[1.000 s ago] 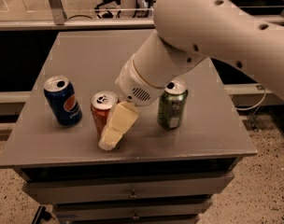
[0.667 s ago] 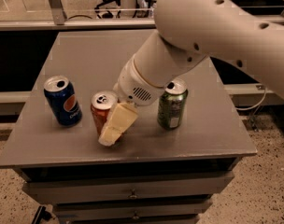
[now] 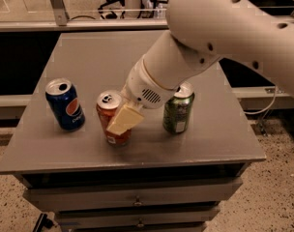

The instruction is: Pick coke can

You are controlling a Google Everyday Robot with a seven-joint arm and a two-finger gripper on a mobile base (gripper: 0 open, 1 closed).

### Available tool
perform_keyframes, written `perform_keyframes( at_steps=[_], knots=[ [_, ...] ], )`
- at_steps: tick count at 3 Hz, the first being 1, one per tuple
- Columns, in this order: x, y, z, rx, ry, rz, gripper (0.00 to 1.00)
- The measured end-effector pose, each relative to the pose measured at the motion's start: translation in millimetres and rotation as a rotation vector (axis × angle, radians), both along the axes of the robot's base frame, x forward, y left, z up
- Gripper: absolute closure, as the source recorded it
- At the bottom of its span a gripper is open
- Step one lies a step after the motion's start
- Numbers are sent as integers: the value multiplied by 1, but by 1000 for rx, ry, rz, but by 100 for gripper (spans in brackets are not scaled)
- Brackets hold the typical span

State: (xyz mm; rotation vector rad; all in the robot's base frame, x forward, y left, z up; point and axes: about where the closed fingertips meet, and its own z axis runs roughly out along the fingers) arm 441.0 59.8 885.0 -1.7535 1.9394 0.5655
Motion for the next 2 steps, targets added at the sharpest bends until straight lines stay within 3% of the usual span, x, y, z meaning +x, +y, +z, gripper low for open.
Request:
perform_keyframes(
  at_steps=[1,2],
  knots=[
    [5,-9,7,20,-11,-24,88],
    [10,-20,20,45,-33,-42,100]
  ],
)
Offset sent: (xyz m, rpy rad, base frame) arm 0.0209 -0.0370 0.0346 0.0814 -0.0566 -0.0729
